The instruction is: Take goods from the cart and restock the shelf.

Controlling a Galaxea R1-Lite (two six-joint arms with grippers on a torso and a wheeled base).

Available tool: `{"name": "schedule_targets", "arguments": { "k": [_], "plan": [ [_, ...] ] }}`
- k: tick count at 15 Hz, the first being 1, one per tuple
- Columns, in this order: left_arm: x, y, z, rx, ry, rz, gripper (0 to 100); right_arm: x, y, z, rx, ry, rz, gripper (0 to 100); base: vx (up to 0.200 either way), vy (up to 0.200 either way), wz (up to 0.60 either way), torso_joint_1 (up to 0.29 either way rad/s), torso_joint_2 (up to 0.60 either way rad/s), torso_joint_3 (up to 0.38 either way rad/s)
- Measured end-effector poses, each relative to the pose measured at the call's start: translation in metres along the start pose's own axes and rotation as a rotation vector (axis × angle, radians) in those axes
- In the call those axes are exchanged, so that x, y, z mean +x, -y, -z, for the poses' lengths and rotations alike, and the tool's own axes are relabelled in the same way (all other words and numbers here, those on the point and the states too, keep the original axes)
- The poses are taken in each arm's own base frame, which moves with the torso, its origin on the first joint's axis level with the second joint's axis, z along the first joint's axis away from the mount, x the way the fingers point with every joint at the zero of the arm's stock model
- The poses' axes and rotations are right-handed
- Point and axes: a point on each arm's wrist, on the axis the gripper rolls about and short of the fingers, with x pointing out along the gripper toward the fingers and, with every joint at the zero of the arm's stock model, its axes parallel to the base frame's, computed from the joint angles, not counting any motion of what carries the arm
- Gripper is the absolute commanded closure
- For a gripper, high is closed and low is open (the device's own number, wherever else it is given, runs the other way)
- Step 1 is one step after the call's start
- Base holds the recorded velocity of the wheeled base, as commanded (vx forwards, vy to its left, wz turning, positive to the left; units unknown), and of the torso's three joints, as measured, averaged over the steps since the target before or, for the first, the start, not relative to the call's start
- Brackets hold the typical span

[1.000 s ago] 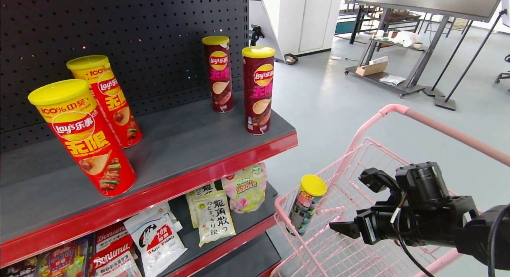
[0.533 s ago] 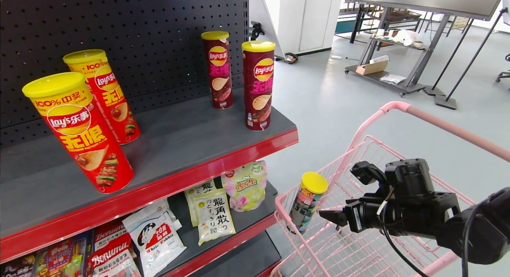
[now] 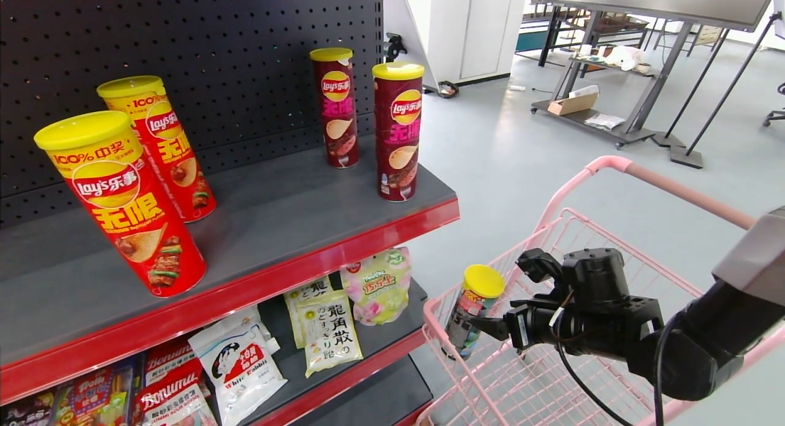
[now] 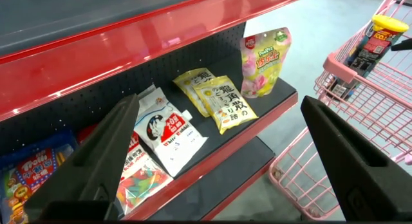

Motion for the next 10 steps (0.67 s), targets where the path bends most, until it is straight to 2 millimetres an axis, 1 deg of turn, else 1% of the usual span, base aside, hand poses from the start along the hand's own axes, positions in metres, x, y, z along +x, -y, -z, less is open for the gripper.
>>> {"name": "schedule_targets", "arguments": {
  "k": [2,6,10],
  "plan": [
    [0.000,0.000,0.000,0.000,0.000,0.000,0,0.006,0.001,-0.002,0.003,0.036,0.000,0,0.000,0.000,0.00,0.000,0.00,0.000],
    [0.000,0.000,0.000,0.000,0.000,0.000,0,0.016,-0.001,0.000,-0.008,0.061,-0.012,0,0.000,0.000,0.00,0.000,0.00,0.000],
    [0.000,0.000,0.000,0.000,0.000,-0.001,0,0.032,0.000,-0.003,-0.016,0.097,0.024,0,0.000,0.000,0.00,0.000,0.00,0.000]
  ]
}}
